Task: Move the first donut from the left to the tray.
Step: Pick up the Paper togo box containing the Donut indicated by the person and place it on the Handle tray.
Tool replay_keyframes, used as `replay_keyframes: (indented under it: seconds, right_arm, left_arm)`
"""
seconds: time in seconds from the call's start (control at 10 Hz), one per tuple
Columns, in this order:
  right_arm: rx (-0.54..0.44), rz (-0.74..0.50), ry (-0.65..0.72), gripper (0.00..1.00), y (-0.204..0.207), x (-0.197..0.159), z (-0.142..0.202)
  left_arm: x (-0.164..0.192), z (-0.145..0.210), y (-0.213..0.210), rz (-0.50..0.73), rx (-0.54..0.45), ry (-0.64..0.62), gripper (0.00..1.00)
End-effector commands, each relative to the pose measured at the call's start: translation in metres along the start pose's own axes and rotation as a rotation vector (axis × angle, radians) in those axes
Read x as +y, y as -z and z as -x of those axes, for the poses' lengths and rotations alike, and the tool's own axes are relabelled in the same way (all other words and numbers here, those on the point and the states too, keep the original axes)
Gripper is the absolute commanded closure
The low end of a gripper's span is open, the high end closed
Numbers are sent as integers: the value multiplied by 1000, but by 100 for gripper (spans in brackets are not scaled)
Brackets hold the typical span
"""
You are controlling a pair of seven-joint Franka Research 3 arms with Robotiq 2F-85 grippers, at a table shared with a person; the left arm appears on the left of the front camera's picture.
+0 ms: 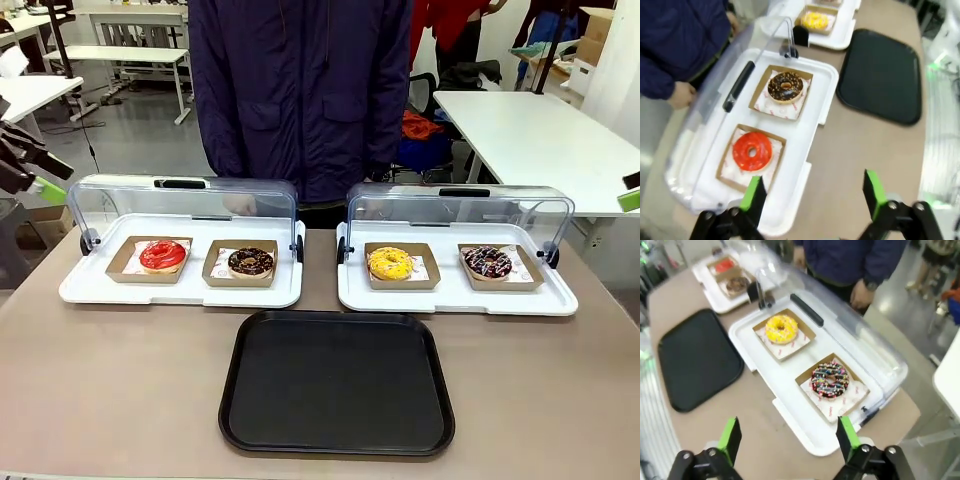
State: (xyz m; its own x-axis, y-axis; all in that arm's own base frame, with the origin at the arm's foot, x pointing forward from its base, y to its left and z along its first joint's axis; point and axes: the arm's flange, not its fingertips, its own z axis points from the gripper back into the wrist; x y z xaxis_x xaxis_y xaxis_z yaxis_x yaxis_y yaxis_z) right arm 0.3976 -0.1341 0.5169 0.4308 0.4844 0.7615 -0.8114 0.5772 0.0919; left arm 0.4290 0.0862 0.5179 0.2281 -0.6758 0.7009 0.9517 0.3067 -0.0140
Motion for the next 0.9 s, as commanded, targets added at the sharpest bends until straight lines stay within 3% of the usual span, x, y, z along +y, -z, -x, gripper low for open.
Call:
replay_keyframes:
  seconds: [0.0, 0.2, 0.4, 0.5, 0.8]
  right_arm:
    - [-94, -112, -14, 0, 0, -40, 2]
    - [-131, -140, -59, 0, -16, -62, 19]
    - [-94, -121, -79, 0, -4, -49, 17]
    - [-126, -126, -53, 0, -13, -47, 19]
    - [-102, -138, -34, 0, -6, -51, 25]
  left_arm:
    - [46, 23, -6, 67, -74, 53, 0]
    - [68, 53, -11, 82, -183, 101, 0]
    - [59, 50, 0, 35, -246, 17, 0]
    - [56, 60, -8, 51, -180, 81, 0]
    - [62, 64, -2, 46, -195, 49, 0]
